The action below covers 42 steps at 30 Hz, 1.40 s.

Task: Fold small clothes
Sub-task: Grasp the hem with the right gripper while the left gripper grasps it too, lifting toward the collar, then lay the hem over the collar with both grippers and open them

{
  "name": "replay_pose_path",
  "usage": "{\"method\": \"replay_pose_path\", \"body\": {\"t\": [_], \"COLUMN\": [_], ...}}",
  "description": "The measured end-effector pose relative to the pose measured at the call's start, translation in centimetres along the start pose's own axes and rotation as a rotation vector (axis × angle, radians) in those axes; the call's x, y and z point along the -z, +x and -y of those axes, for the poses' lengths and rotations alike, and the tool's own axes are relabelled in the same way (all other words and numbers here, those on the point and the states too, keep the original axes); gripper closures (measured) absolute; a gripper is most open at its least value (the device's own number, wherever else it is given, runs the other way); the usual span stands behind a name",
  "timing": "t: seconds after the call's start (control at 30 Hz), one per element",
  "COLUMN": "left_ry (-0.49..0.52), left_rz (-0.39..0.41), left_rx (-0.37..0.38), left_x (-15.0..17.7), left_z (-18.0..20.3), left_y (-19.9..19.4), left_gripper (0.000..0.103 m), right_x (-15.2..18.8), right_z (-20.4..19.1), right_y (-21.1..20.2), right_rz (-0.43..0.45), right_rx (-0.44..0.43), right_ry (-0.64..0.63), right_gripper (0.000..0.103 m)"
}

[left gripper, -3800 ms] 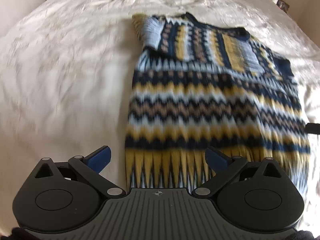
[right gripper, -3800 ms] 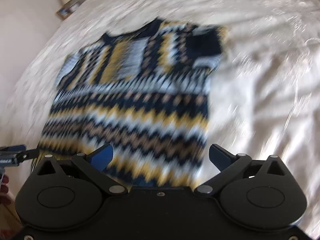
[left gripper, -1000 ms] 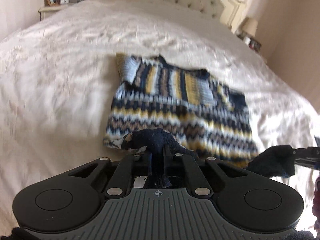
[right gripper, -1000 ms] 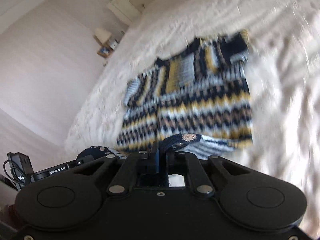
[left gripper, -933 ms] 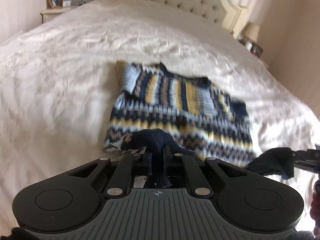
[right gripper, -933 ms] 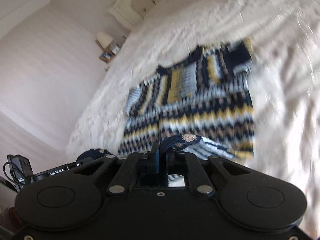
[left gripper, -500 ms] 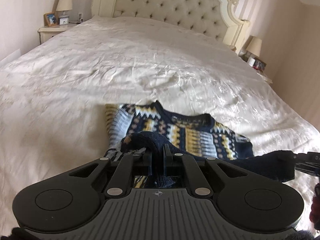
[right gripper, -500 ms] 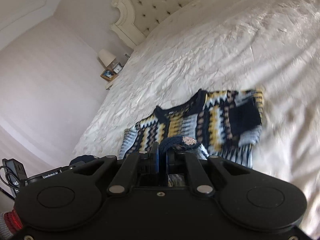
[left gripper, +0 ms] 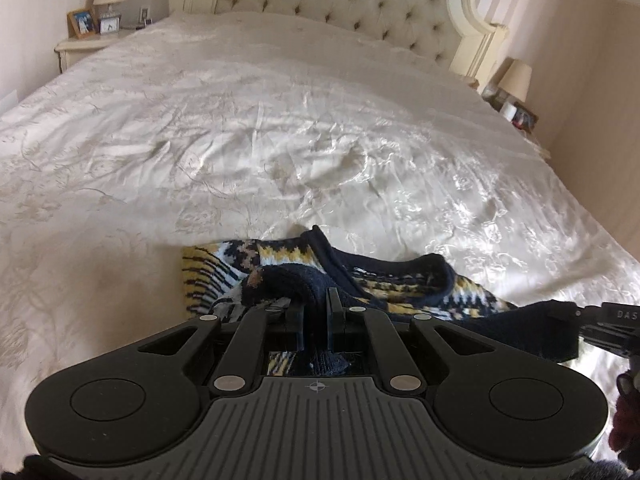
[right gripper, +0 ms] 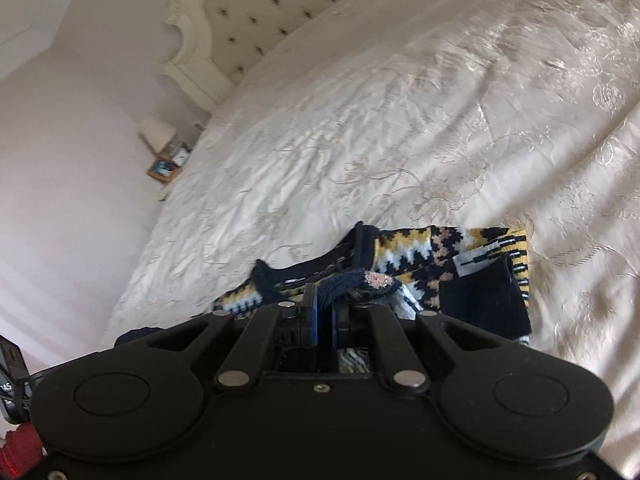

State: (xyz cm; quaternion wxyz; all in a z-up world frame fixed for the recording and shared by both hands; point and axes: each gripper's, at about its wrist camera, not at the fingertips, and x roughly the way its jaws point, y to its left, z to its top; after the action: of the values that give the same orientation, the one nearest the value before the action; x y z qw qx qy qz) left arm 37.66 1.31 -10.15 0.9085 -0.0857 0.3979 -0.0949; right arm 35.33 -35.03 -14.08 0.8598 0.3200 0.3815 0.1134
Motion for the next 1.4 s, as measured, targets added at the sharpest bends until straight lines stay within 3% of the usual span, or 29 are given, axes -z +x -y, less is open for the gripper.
{"method": "replay_pose_path", "body": {"t": [0.17,0.37,0.43,0.5,0.53,0.63,0.8,1.07,1.23,1.4], "left_ry": [-0.002,-0.046,-0.056,-0.074,-0.088,-0.119,-0.083,-0.027,0.071,0.192], "left_rz": [-0.071,-0.118,-0.128,-0.136,-0.145,-0.152,-0.094,-0.055,-0.105,-0.182], "left_rx": [0.006,0.032,0.032,0.048,0.062,0.082,0.061,0.009,0.024,0.067], "left_x": [-0.8,-1.3,-1.6,-2.0,-2.1,-2.6,-4.1,-6.2,-4.5,-1.3], "left_z": [-0.7,-2.2,-2.7,-3.2,-3.5,-4.1,-4.2,-4.3,-2.7,0.0], "left_y": [3.5,7.3,8.4,9.5,10.0,11.1,11.3,9.6,8.3,8.9], "left_gripper": [0.094,0.087,0.08,0.074,0.069,0.061,0.044,0.043,0.036,0.035], "right_x": [-0.8,-1.7,-2.1,-2.4,-2.6,-3.3,-4.2,-4.2,-3.4,-1.5], "right_z": [1.2,2.6,3.2,3.6,3.8,4.2,4.0,3.2,2.1,0.0], "right_y": [2.7,5.2,6.0,6.6,6.9,7.7,8.1,6.4,5.5,6.9], "right_rz": [-0.028,-0.046,-0.049,-0.04,-0.034,-0.022,-0.007,0.019,0.008,-0.085], "right_rx": [0.058,0.11,0.126,0.126,0.126,0.137,0.15,0.158,0.149,0.124], "right_ry": [0.063,0.111,0.122,0.127,0.128,0.119,0.08,0.024,-0.037,-0.154], "right_gripper": [0.089,0.08,0.069,0.051,0.049,0.049,0.047,0.047,0.047,0.043]}}
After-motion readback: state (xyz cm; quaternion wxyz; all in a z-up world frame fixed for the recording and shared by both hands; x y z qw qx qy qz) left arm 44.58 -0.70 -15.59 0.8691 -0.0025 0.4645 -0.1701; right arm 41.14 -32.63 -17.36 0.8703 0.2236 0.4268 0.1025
